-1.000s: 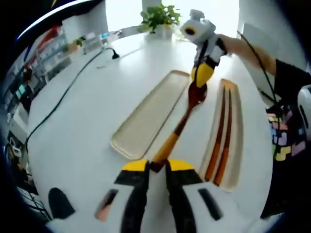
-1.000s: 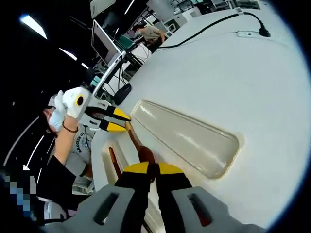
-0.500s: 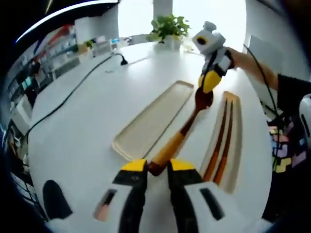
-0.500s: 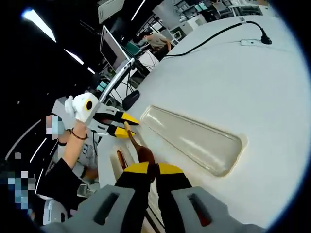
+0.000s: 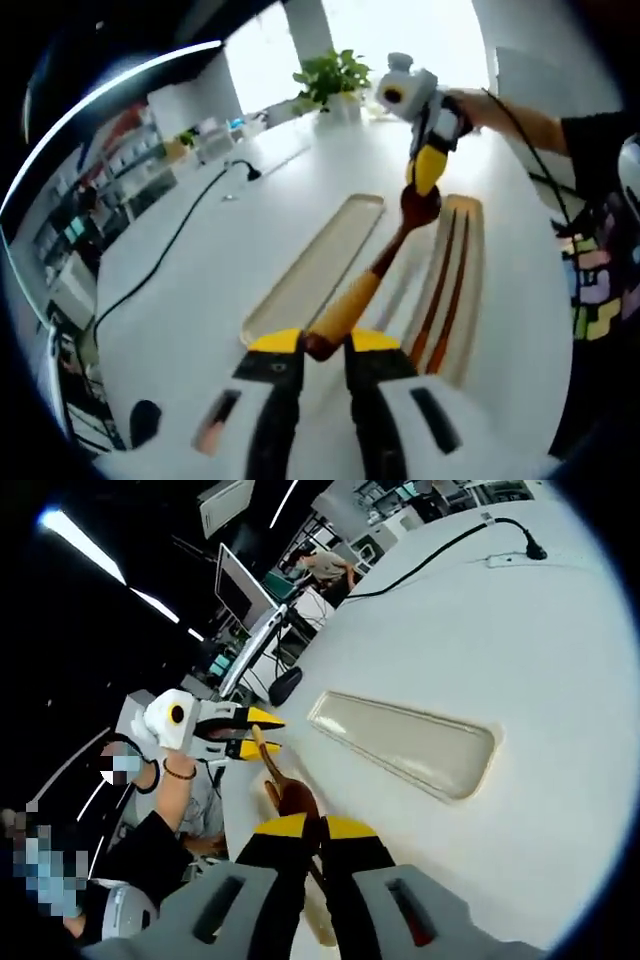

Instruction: Arrange the utensils inside the cutlery case until each visible utensil rests in its matching compartment.

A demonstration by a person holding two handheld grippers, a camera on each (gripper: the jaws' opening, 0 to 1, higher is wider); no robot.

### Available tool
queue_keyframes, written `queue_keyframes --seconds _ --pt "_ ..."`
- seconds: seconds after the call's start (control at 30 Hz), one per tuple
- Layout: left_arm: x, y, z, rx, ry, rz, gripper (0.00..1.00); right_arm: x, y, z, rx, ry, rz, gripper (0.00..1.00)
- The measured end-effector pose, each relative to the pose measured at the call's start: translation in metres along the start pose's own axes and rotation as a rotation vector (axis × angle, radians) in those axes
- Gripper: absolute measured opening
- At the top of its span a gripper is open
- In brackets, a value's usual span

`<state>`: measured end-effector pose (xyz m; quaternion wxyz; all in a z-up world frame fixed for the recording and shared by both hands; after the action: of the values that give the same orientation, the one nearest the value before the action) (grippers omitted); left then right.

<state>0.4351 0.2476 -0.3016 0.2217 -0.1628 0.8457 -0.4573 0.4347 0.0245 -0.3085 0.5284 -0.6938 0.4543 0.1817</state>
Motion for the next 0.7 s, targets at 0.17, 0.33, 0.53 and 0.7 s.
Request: queue_keyframes --seconds 0.17,0.33,0.53,0.7 --pt "0.012 -0.003 -0.007 0.017 -0.001 0.049 0.16 -0.007 0.008 -0.007 -0.004 -0.015 0.004 0.02" --pt "0.024 -0.003 -0.016 0.034 0.002 0.113 0.16 -0.011 0.016 -0.014 -0.005 -0.037 -0.007 0.02" --pt "0.03 0.004 -0.023 -0.013 0.0 0.186 0.28 -0.004 0.026 -0.017 -0.037 -0.018 -0.004 0.03" --pt "0.035 0.004 -0.025 -0.003 0.022 0.159 0.29 -0.002 0.033 -0.011 -0.072 -0.015 -0.01 0.03"
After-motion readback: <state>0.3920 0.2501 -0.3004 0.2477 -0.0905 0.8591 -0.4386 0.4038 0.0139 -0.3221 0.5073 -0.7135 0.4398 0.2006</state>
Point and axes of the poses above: the point that each gripper's makers call its tool centre point, and the gripper's own axes: z roughly forward along the fingers, x roughly to its right, y roughly out of its underside, the point moved 6 cm from there along -z, roughly backward along the fingers, and after that the axes turned 10 degrees about x, right-handed, at the moved point
